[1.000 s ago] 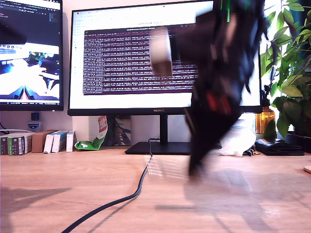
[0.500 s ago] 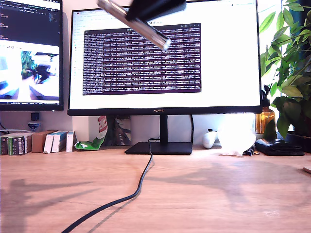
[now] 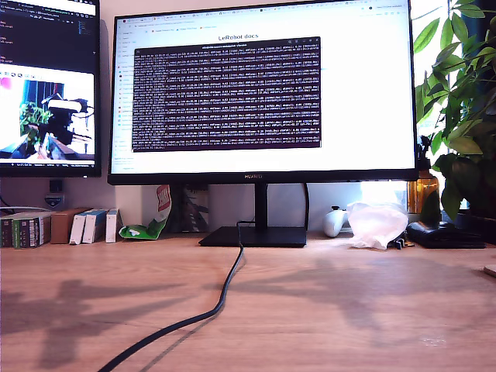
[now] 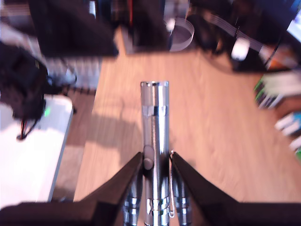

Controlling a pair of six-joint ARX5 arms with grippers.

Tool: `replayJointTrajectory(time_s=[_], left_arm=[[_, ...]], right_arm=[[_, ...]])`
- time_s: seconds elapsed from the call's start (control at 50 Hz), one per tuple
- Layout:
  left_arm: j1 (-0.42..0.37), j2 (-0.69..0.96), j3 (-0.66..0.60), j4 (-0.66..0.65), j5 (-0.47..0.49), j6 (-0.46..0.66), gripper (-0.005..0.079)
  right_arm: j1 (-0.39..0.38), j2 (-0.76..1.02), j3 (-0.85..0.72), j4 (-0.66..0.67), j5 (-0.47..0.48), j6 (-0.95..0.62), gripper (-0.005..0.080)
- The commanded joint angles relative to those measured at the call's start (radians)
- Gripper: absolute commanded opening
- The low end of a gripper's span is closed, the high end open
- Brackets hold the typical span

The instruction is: Pick the metallic laser pointer with your right arm, pass it to your left arm, then place it down to the left side of the table

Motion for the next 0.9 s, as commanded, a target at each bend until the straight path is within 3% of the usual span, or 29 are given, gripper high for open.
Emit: replayJointTrajectory(time_s=[0.0,0.24,0.64,0.88], left_arm=[[-0.010,0.022,0.011,0.047,-0.003,-0.023,0.0309],[-0.043,0.096,0.012,0.182,-0.027,-0.083,0.0309],[-0.093,0.142,0.042,0.205,-0.030,-0.087,0.0304],[-0.093,0.142,0.045,0.196,-0.030,-0.079,0.0106]], right_arm=[[0.005,0.008,0.013,0.013,-0.012,0.022,-0.0013],[0.014,0.008,0.020,0.049,-0.062,0.048,-0.0013],[0.064,0.008,0.020,0.105,-0.062,0.051,-0.0013],[0.066,0.008,0.020,0.108,-0.062,0.051,-0.0013]])
